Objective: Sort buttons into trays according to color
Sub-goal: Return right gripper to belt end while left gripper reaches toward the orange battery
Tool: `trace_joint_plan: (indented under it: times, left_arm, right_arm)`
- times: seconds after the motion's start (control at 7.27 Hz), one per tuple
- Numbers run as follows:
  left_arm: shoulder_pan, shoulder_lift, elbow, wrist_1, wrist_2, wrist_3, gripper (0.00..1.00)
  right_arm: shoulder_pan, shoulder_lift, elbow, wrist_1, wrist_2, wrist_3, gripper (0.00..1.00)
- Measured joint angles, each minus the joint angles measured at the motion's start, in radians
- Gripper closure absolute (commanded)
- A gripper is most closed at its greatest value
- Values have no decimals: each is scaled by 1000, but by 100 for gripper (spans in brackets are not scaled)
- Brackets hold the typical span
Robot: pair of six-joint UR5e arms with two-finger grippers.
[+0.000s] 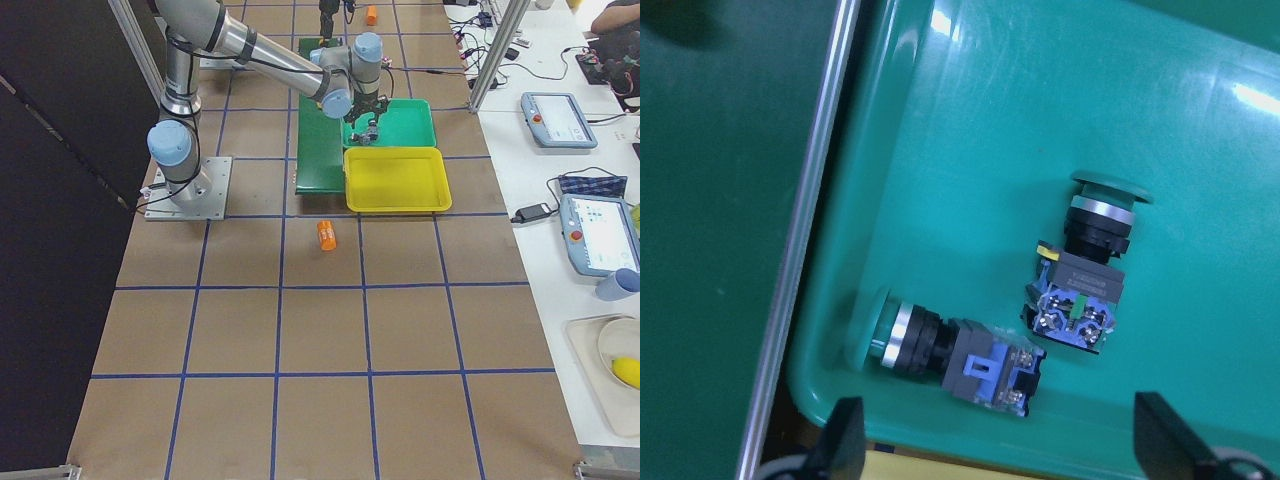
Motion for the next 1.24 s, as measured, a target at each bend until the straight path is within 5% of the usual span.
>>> trace_joint_plan:
  times: [0.41,0.69,1.24]
  left_arm:
    - [50,-49,144,-10,39,44,0]
    - [122,-162,330,-26,129,148,0]
    - [268,-413,600,-38,152,380,0]
  right_arm:
    - [-27,-72,36,31,-19,-6,0]
    - [-80,-125,81,41,-38,-14,0]
    - [-131,-227,226,26,-81,-9,0]
